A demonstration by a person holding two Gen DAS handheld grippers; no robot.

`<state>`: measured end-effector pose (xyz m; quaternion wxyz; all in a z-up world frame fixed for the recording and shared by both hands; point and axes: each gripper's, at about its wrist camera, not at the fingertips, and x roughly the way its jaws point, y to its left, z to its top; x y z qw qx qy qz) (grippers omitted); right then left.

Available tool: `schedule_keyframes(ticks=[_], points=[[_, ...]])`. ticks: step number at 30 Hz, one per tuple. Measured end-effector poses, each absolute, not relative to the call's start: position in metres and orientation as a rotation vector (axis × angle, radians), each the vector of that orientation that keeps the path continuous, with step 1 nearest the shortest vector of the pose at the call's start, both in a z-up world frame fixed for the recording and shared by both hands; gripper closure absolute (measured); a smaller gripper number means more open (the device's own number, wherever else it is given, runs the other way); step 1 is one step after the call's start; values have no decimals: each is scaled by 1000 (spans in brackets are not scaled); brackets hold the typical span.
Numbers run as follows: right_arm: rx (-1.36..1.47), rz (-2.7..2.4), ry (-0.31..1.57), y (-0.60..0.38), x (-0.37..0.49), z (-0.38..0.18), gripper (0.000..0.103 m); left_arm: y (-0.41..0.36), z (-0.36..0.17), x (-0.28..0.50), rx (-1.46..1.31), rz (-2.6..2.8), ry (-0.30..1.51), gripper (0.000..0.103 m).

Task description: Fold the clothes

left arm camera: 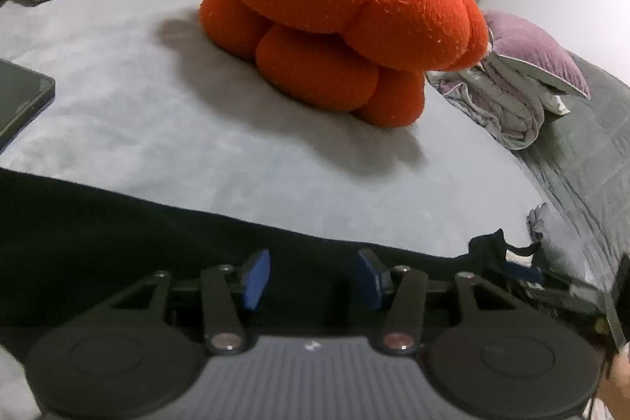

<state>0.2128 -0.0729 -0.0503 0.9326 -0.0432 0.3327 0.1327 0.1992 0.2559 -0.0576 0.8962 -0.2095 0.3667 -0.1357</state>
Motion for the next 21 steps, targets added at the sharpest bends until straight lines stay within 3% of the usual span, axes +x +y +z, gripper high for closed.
schedule_keyframes(ticks=[10,13,15,21], points=[[2,179,669,-153,110,-43,26,231,-44,192,-284,-234,748,40],[19,122,675,-191,75,-42,26,214,-29,175,-195,-190,688,33],[26,90,679,-212,56,-42,26,203,-17,158,-192,-184,631,19],[81,6,660,-251,7,-43,24,148,-3,102,-226,-264,596,13]])
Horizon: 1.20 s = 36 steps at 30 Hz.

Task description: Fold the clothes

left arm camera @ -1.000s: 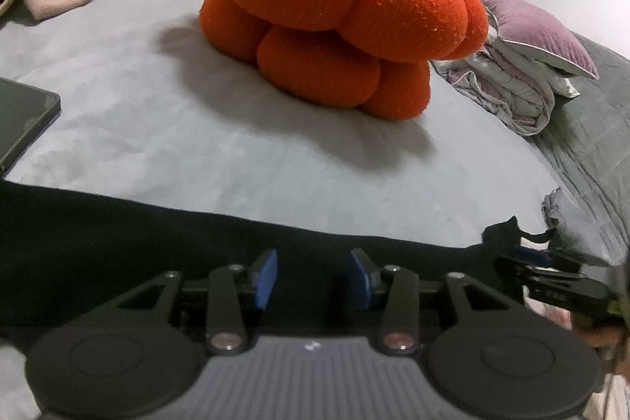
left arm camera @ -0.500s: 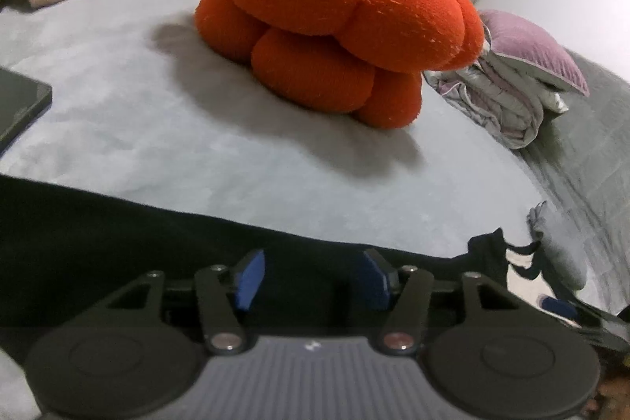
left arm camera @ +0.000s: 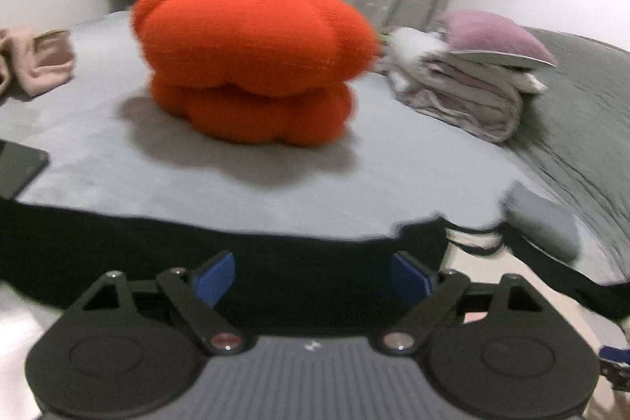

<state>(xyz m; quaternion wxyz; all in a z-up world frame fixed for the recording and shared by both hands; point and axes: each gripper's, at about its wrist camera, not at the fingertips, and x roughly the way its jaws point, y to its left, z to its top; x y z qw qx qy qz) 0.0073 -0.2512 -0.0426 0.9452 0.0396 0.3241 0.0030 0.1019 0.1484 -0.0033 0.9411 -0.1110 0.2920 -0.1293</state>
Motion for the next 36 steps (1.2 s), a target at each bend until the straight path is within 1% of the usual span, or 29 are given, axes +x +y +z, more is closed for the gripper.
schedule_keyframes(ticks=[5,9,10,13,15,20,25,31,36], points=[[119,-7,657,-259,-22,-53,19,83,-14,44,-166,-353,588,9],[68,7,650,-256,-44,-58,13,48,-35,-5,-133,-384,609,8],[48,16,648,-255,-50,-59,11,42,-42,-15,-131,-386,619,8],[-21,48,639,-250,-68,-63,8,37,-66,-41,-121,-361,653,7],[-57,69,628,-249,-81,-65,7,33,-73,-63,-56,-342,588,7],[-43,107,625,-255,-100,-65,6,26,-76,-100,104,-343,555,5],[-44,131,669,-257,-101,-59,6,29,-68,-110,155,-369,586,5],[-74,119,738,-254,-106,-58,0,37,-51,-104,106,-375,693,2],[-20,84,773,-263,-97,-45,0,38,-36,-86,59,-388,721,2]])
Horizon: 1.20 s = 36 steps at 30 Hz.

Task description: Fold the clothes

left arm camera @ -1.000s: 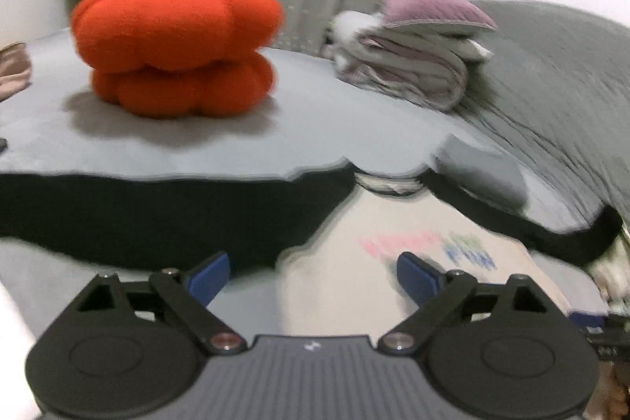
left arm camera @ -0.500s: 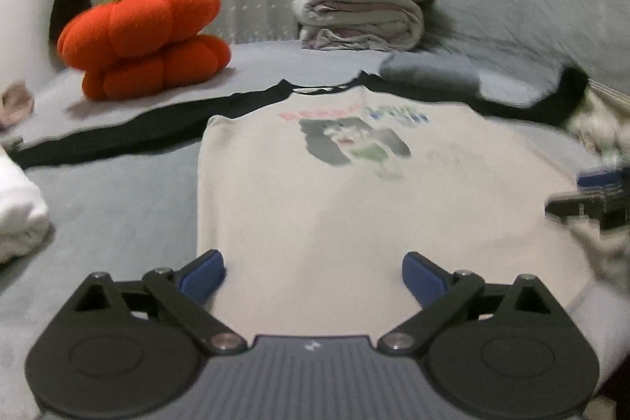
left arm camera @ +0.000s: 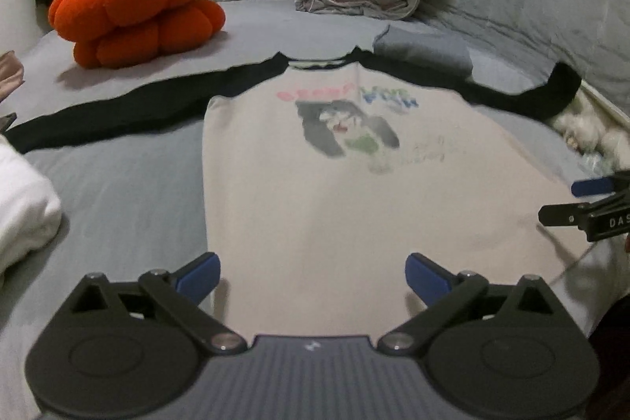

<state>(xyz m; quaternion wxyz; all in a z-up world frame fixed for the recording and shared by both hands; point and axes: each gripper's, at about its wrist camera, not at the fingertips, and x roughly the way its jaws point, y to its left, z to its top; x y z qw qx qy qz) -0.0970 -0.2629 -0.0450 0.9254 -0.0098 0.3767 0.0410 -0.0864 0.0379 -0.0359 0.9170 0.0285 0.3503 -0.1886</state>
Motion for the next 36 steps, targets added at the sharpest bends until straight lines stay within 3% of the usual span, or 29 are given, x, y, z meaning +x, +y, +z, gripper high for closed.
schedule_keyframes(ticks=[16,24,28,36], points=[[243,-118,738,-304,-3,-21,0,2,-20,21,-63,-348,758,1],[330,-206,701,-321,30,-29,0,-12,-48,40,-45,-312,735,1],[369,-291,689,-337,31,-58,0,-30,-56,46,47,-281,724,1],[404,-299,656,-356,40,-51,0,-34,-61,54,48,-306,703,1]])
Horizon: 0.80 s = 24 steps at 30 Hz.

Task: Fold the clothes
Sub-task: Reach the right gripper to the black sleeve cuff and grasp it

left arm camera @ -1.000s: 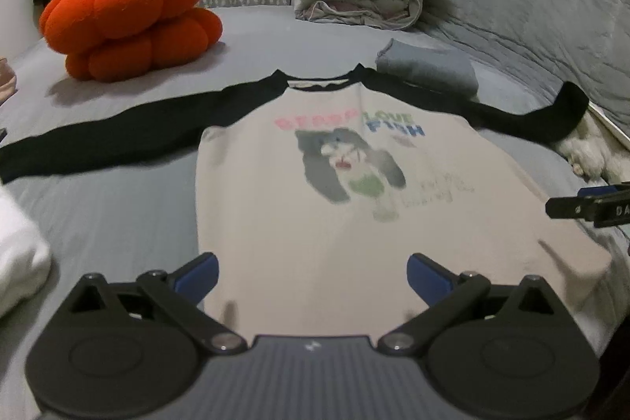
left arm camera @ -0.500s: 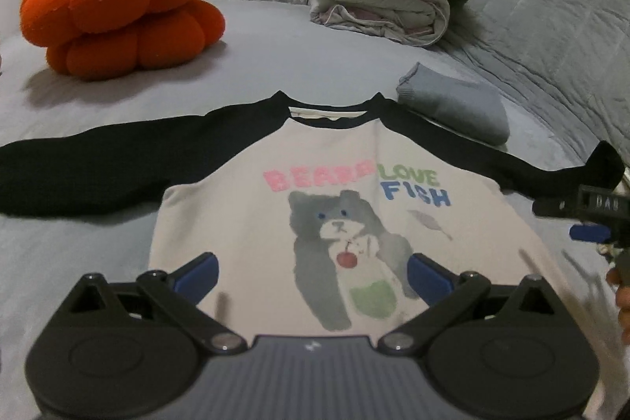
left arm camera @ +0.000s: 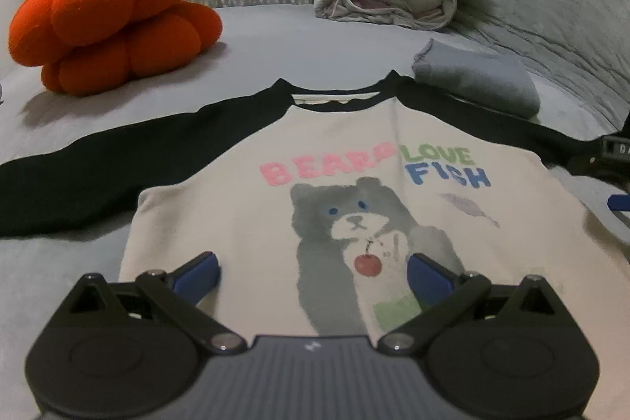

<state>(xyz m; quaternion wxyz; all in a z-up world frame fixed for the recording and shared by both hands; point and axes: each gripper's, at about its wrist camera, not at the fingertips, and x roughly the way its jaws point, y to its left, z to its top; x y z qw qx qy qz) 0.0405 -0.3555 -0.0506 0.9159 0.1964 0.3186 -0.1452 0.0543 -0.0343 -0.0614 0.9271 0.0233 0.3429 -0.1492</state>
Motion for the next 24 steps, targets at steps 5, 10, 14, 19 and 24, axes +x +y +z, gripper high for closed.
schedule_keyframes(ticks=[5,10,14,19,24], points=[[625,-363,565,-397,35,-50,2,-32,-63,55,34,-310,704,1],[690,-471,481,-425,28,-50,10,-36,-65,54,65,-302,695,1],[658,-534,464,-438,28,-50,13,-37,-66,52,76,-296,690,0],[740,-578,425,-447,27,-56,32,-37,-67,53,79,-292,690,0],[718,-605,407,-443,27,-56,79,-37,-67,53,75,-293,692,0]])
